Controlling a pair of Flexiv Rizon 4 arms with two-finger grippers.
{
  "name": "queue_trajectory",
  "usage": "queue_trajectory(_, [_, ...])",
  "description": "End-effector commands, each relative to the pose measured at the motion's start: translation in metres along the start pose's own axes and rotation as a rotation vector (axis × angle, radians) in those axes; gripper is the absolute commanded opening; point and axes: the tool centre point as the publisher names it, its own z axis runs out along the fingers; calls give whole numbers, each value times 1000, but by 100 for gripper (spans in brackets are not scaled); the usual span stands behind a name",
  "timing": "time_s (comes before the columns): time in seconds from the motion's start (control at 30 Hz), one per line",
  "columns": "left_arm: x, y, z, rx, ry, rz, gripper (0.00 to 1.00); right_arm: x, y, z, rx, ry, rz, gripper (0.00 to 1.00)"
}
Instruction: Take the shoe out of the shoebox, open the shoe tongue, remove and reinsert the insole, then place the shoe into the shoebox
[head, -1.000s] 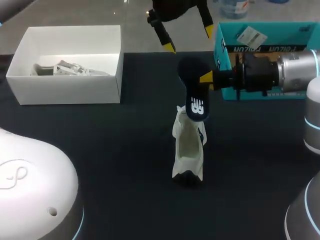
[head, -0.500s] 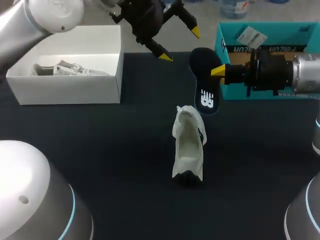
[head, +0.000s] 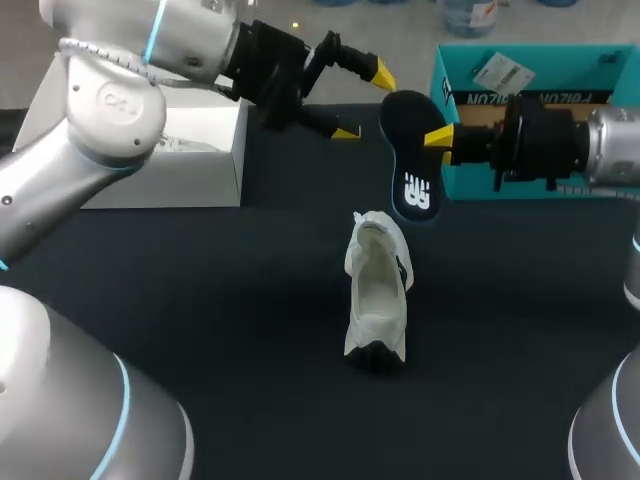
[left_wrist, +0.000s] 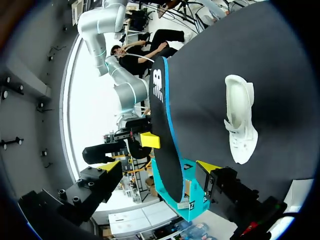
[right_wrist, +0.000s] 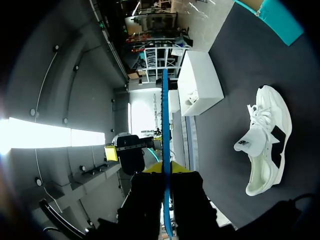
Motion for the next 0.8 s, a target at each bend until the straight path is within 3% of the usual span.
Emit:
queue_trajectory(0.03, [4, -6, 10, -13, -328, 12, 100, 3, 1, 1, -3, -4, 0, 0])
queue_trajectory(0.07, [5, -6, 11, -17, -330, 17, 98, 3, 2, 1, -4, -4, 0, 0])
queue_trajectory(0.13, [5, -8, 14, -24, -337, 23, 81, 4, 3, 2, -3, -3, 0, 0])
queue_trajectory(0.17, [7, -8, 16, -34, -340, 28, 77, 4, 4, 3, -2, -2, -1, 0])
queue_trajectory(0.2, [8, -8, 18, -47, -341, 35, 67, 5, 5, 4, 0, -1, -2, 0])
queue_trajectory(0.23, [9, -9, 19, -57, -341, 27, 48, 5, 6, 5, 3, 0, -2, 0])
queue_trajectory(0.27, [9, -10, 21, -67, -349, 25, 45, 5, 6, 6, 5, 2, -3, 0])
queue_trajectory(0.43, [10, -13, 28, -73, -360, 28, 40, 6, 9, 11, 18, 4, -3, 0])
queue_trajectory(0.8, [7, -17, 39, -86, -368, 25, 41, 8, 6, 19, 35, 7, -5, 0])
